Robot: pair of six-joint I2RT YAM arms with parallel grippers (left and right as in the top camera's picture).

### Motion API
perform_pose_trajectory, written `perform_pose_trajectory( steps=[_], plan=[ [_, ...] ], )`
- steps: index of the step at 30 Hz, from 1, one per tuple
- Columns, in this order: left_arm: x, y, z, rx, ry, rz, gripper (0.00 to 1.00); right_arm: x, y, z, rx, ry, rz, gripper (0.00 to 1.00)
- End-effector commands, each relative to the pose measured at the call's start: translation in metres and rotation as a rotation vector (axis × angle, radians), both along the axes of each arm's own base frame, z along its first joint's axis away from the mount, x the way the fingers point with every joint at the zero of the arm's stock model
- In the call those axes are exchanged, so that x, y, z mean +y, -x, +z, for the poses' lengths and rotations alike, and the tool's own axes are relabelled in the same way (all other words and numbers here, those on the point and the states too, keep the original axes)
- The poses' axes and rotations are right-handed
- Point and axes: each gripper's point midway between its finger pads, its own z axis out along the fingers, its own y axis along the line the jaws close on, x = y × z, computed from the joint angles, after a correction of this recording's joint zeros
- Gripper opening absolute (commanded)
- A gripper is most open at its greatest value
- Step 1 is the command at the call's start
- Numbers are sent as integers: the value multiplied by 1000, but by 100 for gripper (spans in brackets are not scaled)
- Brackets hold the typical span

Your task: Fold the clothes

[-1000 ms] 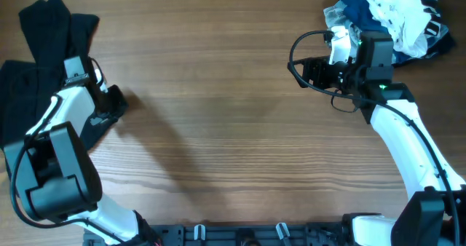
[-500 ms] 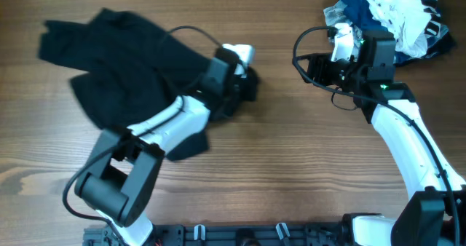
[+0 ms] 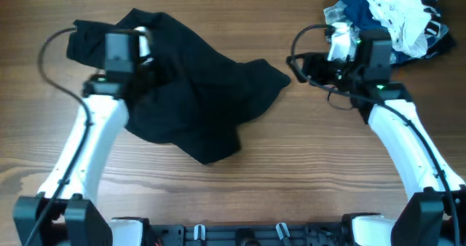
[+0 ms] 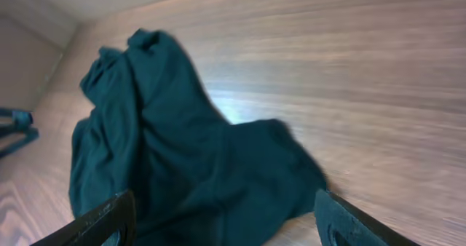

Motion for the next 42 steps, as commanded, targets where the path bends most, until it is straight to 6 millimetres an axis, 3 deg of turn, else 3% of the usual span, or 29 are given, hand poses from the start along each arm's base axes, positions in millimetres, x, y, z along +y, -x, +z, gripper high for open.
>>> perform_pose_trajectory(
  steps=[1, 3, 7, 9, 13, 15, 17, 18, 19, 21, 24, 26, 28, 30, 35, 37, 39, 42],
  plan=[
    [83, 33, -45, 207, -127, 203, 96, 1, -5, 2, -31, 84, -30, 81],
    [116, 37, -66, 262, -149, 276, 95, 1, -5, -1, -22, 86, -29, 82],
    [155, 24, -98, 269, -186, 320, 94, 0, -4, -2, -20, 93, -25, 82],
    [166, 22, -116, 294, -210, 341, 94, 0, -4, -3, -23, 105, -18, 82],
    [170, 22, -151, 349, -225, 344, 90, -1, -4, -4, -22, 108, -21, 82],
    [170, 22, -156, 359, -223, 343, 76, -2, -4, -5, -20, 115, -28, 82],
    [170, 24, -156, 365, -221, 346, 30, -2, -4, -5, -19, 115, -28, 82],
    [169, 27, -157, 382, -221, 342, 13, -2, -4, -5, -19, 116, -28, 82],
    [170, 34, -158, 409, -235, 345, 6, -2, -4, -5, -19, 116, -28, 82],
    [166, 54, -161, 492, -230, 347, 4, -2, -4, -5, -19, 116, -28, 81],
    [151, 89, -153, 666, -164, 331, 4, -2, -4, -5, -19, 116, -28, 82],
    [144, 121, -137, 824, -126, 318, 4, -2, -4, -5, -19, 115, -28, 81],
    [122, 153, -121, 978, -28, 284, 4, -2, -4, -6, -18, 114, -29, 79],
    [100, 162, -114, 1032, 59, 257, 4, -6, -7, -15, 24, 107, -72, 76],
    [78, 159, -110, 1032, 81, 205, 4, -18, -3, -90, 269, 138, -169, 69],
    [63, 152, -99, 983, 69, 181, 4, -18, -1, -104, 304, 145, -168, 69],
    [53, 136, -75, 832, 54, 195, 4, -17, -1, -103, 303, 139, -160, 69],
    [23, 105, -10, 465, 119, 103, 4, -6, 2, -99, 308, 91, -112, 69]
  ],
)
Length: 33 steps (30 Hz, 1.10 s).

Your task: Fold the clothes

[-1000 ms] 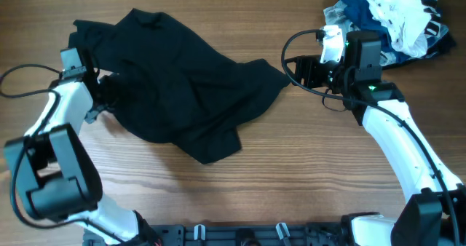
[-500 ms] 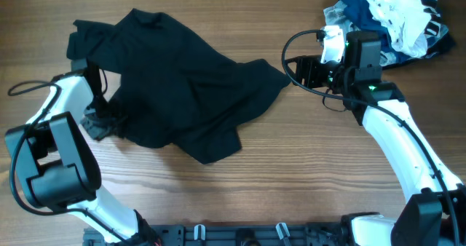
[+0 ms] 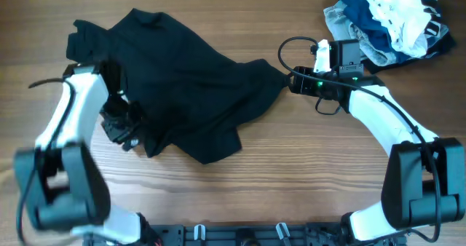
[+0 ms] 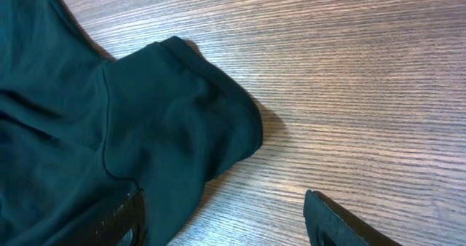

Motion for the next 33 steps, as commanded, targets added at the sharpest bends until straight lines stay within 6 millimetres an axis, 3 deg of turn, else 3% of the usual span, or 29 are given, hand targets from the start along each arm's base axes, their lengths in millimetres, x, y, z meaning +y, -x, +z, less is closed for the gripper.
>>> perform_pose_trajectory(
  steps=[1, 3, 5, 8, 10, 13, 18, 20, 21, 22, 23, 24, 25, 27, 28, 30, 33],
  plan=[
    [-36, -34, 88, -446, 88, -39, 4, 9, -2, 7, -6, -52, 23, 69],
    [-58, -44, 153, -768, 90, -163, 4, 15, 1, 10, -12, -70, 68, 69],
    [-57, -37, 204, -991, 19, -185, 4, 18, 3, 10, -12, -77, 89, 68],
    [-42, -22, 244, -1156, -63, -146, 4, 21, 5, 9, -20, -60, 125, 65],
    [-38, -16, 253, -1194, -87, -135, 4, 30, 8, 4, -34, -6, 172, 65],
    [-37, -17, 252, -1187, -89, -134, 4, 43, 11, -14, -19, 95, 193, 64],
    [-37, -13, 246, -1159, -89, -135, 4, 34, 22, -66, 146, 126, 90, 64],
    [-37, -10, 242, -1138, -88, -137, 4, 35, 19, -74, 144, 125, 91, 64],
    [-37, -10, 240, -1131, -88, -138, 4, 36, 15, -77, 134, 123, 91, 61],
    [-37, -10, 239, -1125, -90, -142, 4, 38, 5, -78, 96, 115, 90, 47],
    [-37, -11, 237, -1118, -89, -142, 14, 41, -5, -77, 55, 107, 86, 32],
    [-37, -12, 236, -1112, -90, -144, 30, 42, -12, -73, 21, 98, 82, 13],
    [-37, -13, 234, -1107, -91, -146, 45, 43, -21, -67, -15, 87, 64, 4],
    [-37, -18, 229, -1085, -91, -147, 72, 43, -43, -53, -115, 79, 44, 4],
    [-37, -21, 224, -1067, -90, -148, 79, 38, -60, -40, -188, 77, 21, 4],
    [-38, -27, 215, -1032, -89, -150, 86, 23, -94, -8, -301, 63, -33, 4],
    [-35, -43, 192, -950, -107, -148, 88, -2, -142, 47, -453, 69, -79, 4]
  ],
)
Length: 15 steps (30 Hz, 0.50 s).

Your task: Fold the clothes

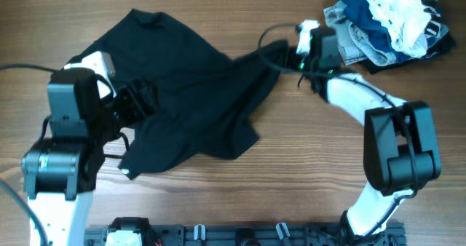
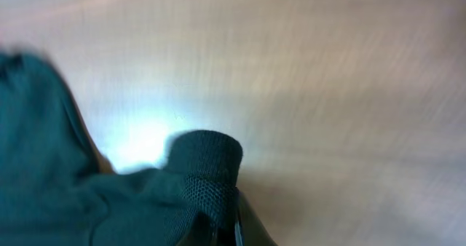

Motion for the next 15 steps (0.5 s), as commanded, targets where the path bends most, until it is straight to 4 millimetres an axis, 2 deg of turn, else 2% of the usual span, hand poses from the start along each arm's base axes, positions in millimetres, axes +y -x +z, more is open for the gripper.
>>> perform_pose_trajectory(
  steps=[1, 4, 6, 8, 9, 10, 11, 12, 13, 15],
  plan=[
    [5, -21, -24, 75, -34, 19, 89, -29, -55, 54, -163, 34, -56, 4],
    [12, -53, -49, 113, -76, 54, 90, -36, -92, 72, -235, 76, -48, 4],
    [13, -71, -63, 123, -107, 41, 90, -50, -110, 80, -253, 108, -79, 4],
    [15, -95, -90, 147, -167, -7, 90, -70, -124, 88, -253, 113, -111, 4],
    [21, -105, -104, 165, -200, 18, 90, -78, -124, 89, -249, 108, -113, 16],
    [30, -115, -117, 180, -233, 51, 91, -80, -121, 89, -235, 93, -98, 41],
    [36, -121, -125, 185, -245, 70, 90, -78, -117, 84, -210, 78, -77, 58],
    [50, -139, -144, 190, -238, 110, 90, -71, -106, 71, -141, 46, -32, 91],
    [58, -146, -153, 192, -228, 139, 89, -65, -98, 63, -93, 25, -4, 97],
    [95, -159, -179, 208, -172, 276, 88, -47, -78, 47, 12, -36, 73, 100]
  ],
)
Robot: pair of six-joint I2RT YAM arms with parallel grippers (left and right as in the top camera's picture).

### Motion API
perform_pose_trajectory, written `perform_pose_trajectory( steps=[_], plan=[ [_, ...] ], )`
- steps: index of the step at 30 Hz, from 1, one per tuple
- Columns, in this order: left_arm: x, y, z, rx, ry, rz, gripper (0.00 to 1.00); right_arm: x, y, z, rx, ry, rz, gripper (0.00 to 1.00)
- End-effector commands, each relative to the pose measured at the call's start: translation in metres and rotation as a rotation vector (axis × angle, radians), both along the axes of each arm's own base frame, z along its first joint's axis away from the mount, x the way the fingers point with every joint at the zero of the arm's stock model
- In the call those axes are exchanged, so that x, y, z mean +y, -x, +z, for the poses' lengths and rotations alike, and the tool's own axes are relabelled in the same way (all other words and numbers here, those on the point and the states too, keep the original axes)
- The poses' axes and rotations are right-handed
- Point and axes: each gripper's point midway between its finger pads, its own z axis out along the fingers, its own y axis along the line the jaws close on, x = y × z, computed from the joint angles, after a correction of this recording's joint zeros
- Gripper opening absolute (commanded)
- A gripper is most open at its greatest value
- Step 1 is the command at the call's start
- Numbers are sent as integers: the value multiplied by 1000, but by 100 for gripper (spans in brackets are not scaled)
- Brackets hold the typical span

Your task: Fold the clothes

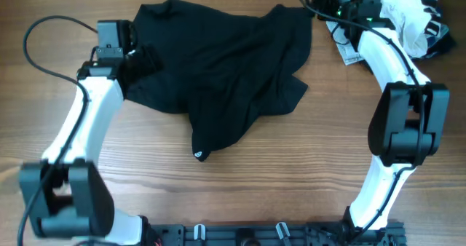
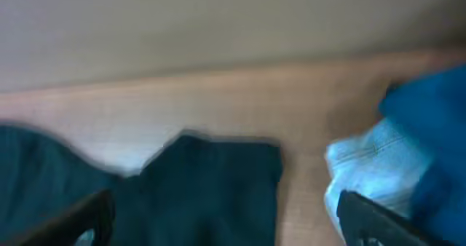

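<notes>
A black garment (image 1: 226,64) lies spread over the far middle of the table, with a small white label (image 1: 198,155) at its near tip. My left gripper (image 1: 140,59) is at the garment's bunched left edge; the overhead view does not show how its jaws stand. My right gripper (image 1: 320,2) is at the far right, by the garment's upper right corner. In the right wrist view the right gripper (image 2: 226,220) is open, fingers wide apart, with the dark garment corner (image 2: 211,188) lying below and between them.
A pile of blue, white and striped clothes (image 1: 408,13) sits in the far right corner, and a pale piece (image 1: 349,49) trails from it toward the garment. The pile (image 2: 386,166) shows blue and white just right of the open fingers. Bare wood lies near and to the right.
The right gripper was shut on the garment's right corner and is now open over it, farther back beside the pile. The garment lies farther back and wider. The left gripper is farther back too.
First the garment lay crumpled at left centre with both grippers above the table, the right one open. Then the right gripper was open at the garment's right tip. Later it was shut on that tip. Now the garment is spread farther back and the tip is released.
</notes>
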Motion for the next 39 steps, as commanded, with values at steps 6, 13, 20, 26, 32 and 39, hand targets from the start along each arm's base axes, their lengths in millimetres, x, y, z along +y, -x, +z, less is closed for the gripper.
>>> perform_pose_trajectory(
  steps=[6, 13, 20, 26, 32, 39],
  plan=[
    [116, -1, -81, 99, 33, 338, 67, 61, 46, -23, 205, -158, 212, 99],
    [134, 13, -111, 174, 22, 400, 50, 60, 66, -39, 316, -169, 202, 88],
    [133, 20, -130, 227, 27, 401, 37, 86, 98, -33, 449, -355, 275, 82],
    [135, 13, -127, 194, 25, 401, 4, 73, 127, 1, 486, -247, 223, 78],
    [133, 70, -49, 256, 43, 440, 4, 78, 177, 63, 490, -191, 218, 76],
    [113, 135, 55, 142, 46, 472, 4, 100, 243, 13, 774, -31, 163, 77]
  ],
)
